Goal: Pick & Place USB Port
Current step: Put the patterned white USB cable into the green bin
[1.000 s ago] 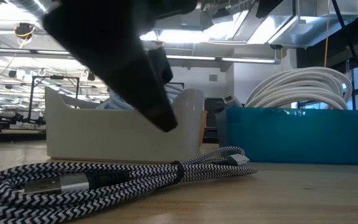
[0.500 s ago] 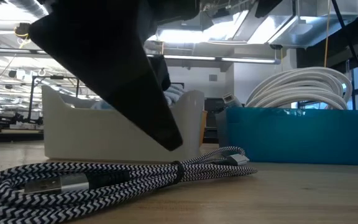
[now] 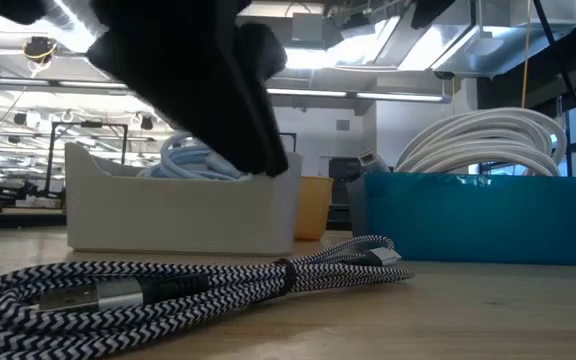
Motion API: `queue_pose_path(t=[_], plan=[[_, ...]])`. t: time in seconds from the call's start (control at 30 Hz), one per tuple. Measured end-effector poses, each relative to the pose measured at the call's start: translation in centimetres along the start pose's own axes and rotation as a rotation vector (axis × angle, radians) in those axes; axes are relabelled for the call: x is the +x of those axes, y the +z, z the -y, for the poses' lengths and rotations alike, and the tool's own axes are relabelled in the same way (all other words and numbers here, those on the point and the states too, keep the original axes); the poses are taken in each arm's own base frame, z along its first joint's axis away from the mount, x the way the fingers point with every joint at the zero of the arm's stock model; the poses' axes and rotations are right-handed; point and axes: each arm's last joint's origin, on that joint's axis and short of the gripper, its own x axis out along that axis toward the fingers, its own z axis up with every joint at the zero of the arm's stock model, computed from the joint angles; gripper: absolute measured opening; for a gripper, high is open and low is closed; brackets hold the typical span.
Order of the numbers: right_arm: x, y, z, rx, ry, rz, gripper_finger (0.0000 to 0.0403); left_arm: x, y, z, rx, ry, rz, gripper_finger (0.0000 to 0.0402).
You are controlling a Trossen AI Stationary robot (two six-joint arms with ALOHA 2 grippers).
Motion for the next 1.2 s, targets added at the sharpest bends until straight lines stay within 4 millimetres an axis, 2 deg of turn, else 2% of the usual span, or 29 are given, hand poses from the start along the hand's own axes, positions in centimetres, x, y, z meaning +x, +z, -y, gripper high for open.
queue_pose_path(t=[0.23, 0.43, 0.73, 0.97, 1.2], plan=[[0.0, 0.0, 0.0, 0.000, 0.010, -0.009, 0.0173, -0.3, 0.7, 1.0, -0.053, -0.157, 0.017, 0.0104], [0.0, 0.0, 0.0, 0.002, 0.010, -0.008, 0.0173, -0.4, 0.4, 1.8, -0.113, -0.166, 0.009, 0.0121], [0.0, 0.0, -0.1, 0.027, 0.020, -0.017, 0.0173, 0.3, 0.9, 0.1, -0.266, -0.148, 0.012, 0.0175], [-0.1, -0.1, -0.2, 0.023, 0.041, -0.030, 0.0173, 2.4, 1.3, 0.5, -0.297, -0.225, 0.057, 0.0205], [-0.9, -0.6, -0.8, 0.024, 0.068, -0.016, 0.0173, 5.9, -0.2, 1.3, -0.305, -0.206, -0.005, 0.0207]])
